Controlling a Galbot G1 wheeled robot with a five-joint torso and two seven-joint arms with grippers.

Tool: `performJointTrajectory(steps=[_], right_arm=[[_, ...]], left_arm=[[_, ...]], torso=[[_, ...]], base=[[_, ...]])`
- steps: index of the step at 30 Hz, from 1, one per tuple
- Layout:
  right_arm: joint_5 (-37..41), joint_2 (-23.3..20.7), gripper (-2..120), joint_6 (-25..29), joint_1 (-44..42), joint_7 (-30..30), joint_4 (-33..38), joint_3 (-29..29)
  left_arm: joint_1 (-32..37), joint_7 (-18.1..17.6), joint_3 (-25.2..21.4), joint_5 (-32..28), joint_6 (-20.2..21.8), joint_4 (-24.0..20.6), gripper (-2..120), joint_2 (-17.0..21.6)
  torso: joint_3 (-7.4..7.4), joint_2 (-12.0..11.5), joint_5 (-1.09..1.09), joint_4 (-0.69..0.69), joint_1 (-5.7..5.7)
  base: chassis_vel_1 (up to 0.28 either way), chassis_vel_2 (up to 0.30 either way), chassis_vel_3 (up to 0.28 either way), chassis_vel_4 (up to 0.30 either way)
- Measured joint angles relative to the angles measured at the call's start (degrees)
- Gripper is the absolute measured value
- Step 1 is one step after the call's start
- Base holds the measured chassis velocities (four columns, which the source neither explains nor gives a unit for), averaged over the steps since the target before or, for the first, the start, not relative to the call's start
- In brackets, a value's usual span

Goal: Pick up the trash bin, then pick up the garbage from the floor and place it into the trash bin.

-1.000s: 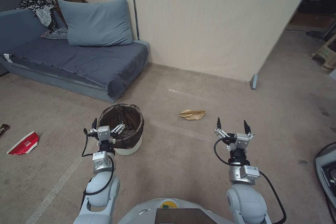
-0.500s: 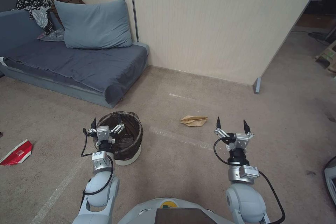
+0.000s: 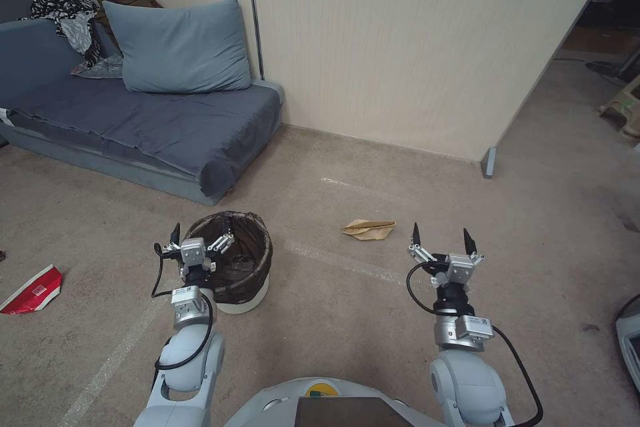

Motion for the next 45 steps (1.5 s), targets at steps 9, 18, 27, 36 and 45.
performJointTrajectory(steps=[9,18,27,36,45], right_arm=[[0.66,-1.31,100,0.0,-0.27,0.13,0.36,0.33],[1.75,-2.39,100,-0.11,-0.35,0.6,0.6,0.98],[2.05,-1.86,100,-0.5,-0.02,0.92,0.13,0.76],[2.05,-1.18,100,-0.86,0.78,1.15,-0.54,0.46],[2.05,-0.72,100,-0.9,1.09,1.23,-0.94,0.39]], left_arm=[[-3.22,-3.94,-1.26,-8.28,9.78,-0.5,100,7.63],[-6.11,-8.57,-0.31,-22.92,17.62,0.16,100,18.15],[-10.78,-13.27,1.89,-35.69,28.1,2.66,100,23.83],[-12.39,-17.37,2.3,-42.21,35.59,3.09,100,25.03],[-15.01,-21.44,2.95,-47.34,38.52,3.84,100,25.73]], torso=[[0.0,0.0,-0.01,0.0,0.0],[0.0,0.0,-0.01,-0.01,0.0],[0.0,0.0,-0.01,-0.01,0.0],[0.0,0.0,0.0,0.0,0.0],[0.0,0.0,0.0,0.0,0.0]], base=[[0.0,0.0,0.0,0.0],[0.0,0.0,0.0,0.0],[0.0,0.0,0.0,0.0],[0.0,0.0,0.0,0.0],[0.0,0.0,0.0,0.0]])
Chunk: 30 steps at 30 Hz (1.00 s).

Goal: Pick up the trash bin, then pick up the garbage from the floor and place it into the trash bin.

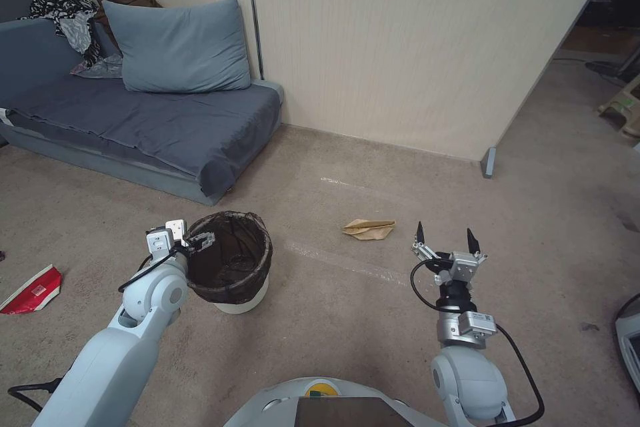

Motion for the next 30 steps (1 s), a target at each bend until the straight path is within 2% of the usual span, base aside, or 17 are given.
performJointTrajectory(steps=[17,30], right_arm=[[-0.08,0.62,100,0.11,0.1,0.11,-0.46,-0.59],[-0.13,0.97,100,0.22,0.27,0.18,-0.63,-0.84]], left_arm=[[-4.05,-5.66,1.45,-7.19,3.74,3.52,99,0.73],[-5.22,-6.75,1.51,-8.92,4.77,6.45,99,1.44]], torso=[[0.0,0.0,-0.01,0.0,0.0],[0.0,0.0,0.0,0.0,0.0]], base=[[0.0,0.0,0.0,0.0],[0.0,0.0,0.0,0.0]])
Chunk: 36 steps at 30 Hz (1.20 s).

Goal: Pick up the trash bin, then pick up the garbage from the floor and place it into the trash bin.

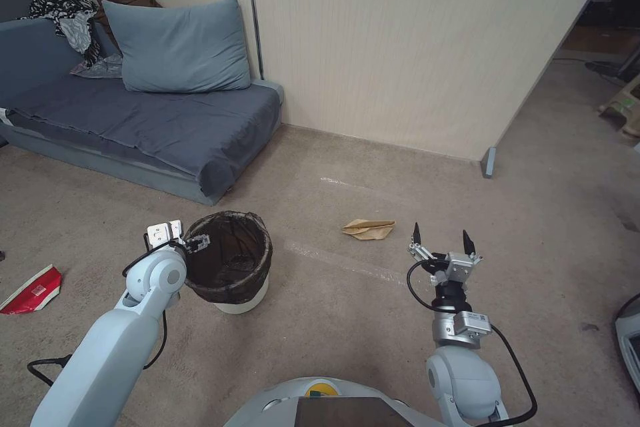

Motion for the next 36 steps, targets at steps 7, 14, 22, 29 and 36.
performJointTrajectory(steps=[7,14,22,29,36], right_arm=[[-0.03,0.12,100,0.07,0.05,0.02,-0.03,0.04],[-0.12,0.33,100,0.22,-0.09,0.05,0.14,0.23],[-0.45,0.98,100,0.3,-0.07,0.12,0.16,0.14],[-0.66,1.18,100,0.33,-0.15,0.21,0.31,0.11],[-0.76,1.3,100,0.35,-0.44,0.36,0.68,0.01]], left_arm=[[-1.25,0.05,0.85,-0.48,0.08,2.46,99,-0.08],[-1.69,0.22,1.64,-0.41,0.09,3.38,93,-0.2],[-1.81,0.37,1.87,-0.39,0.13,4.0,65,-0.28],[-1.77,0.48,1.89,-1.29,0.16,4.63,39,-0.28],[-1.58,0.53,1.82,-2.68,0.2,4.62,15,-0.3]], torso=[[0.0,0.0,0.0,0.0,0.0],[0.0,0.0,0.0,0.0,0.0],[0.0,0.0,0.0,-0.01,0.0],[0.0,0.0,0.0,0.0,0.0],[-0.01,0.0,0.01,-0.01,0.0]], base=[[0.0,0.0,0.0,0.0],[0.0,0.0,0.0,0.0],[0.0,0.0,0.0,0.0],[0.0,0.0,0.0,0.0],[0.0,0.0,0.0,0.0]])
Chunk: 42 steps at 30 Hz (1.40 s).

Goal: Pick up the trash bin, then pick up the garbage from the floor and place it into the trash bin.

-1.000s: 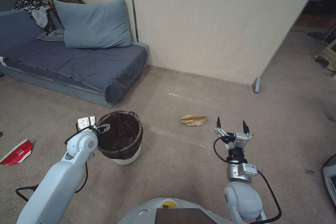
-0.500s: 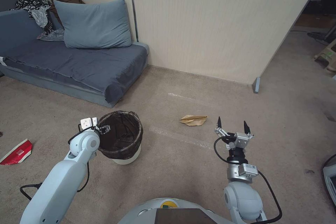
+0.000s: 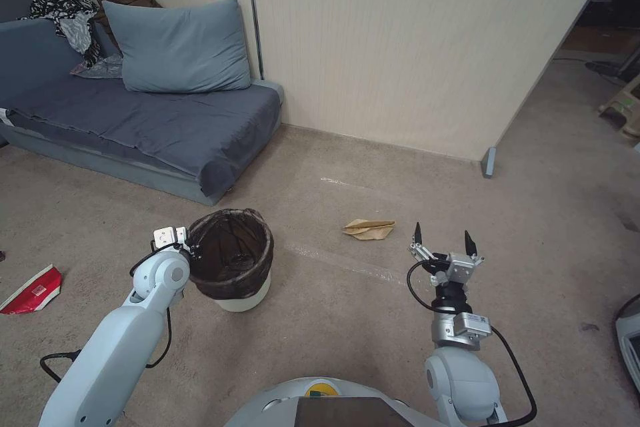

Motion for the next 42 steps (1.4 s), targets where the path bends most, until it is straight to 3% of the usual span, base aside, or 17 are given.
performJointTrajectory(steps=[5,23,33,35,42], right_arm=[[-0.22,0.3,100,0.0,-0.06,0.15,0.2,-0.15],[-0.57,0.68,100,0.1,-0.21,0.63,0.7,-0.1],[-0.45,0.14,100,0.08,-0.07,0.77,1.04,0.2],[-0.37,0.13,100,0.05,-0.03,0.78,1.39,0.76],[-0.22,0.18,100,0.04,-0.05,0.8,1.67,1.23]], left_arm=[[0.01,0.02,-0.14,-0.32,-0.04,-0.37,7,0.2],[0.58,0.87,-0.32,0.29,-0.44,-3.45,4,0.81],[2.47,7.04,-0.68,3.82,-4.31,-9.78,4,1.2],[3.49,10.22,-0.58,6.59,-6.14,-12.22,4,0.41],[4.79,12.62,-0.55,9.68,-7.78,-13.83,4,-0.88]], torso=[[0.0,0.0,-0.01,-0.02,0.0],[0.01,0.0,-0.02,0.0,0.0],[0.01,0.0,0.0,0.01,0.0],[0.01,0.0,0.0,0.0,0.0],[0.0,0.0,0.0,0.0,0.0]], base=[[0.0,0.0,0.0,0.0],[0.0,0.0,0.0,0.0],[0.0,0.0,0.0,0.0],[0.0,0.0,0.0,0.0],[0.0,0.0,0.0,0.0]])
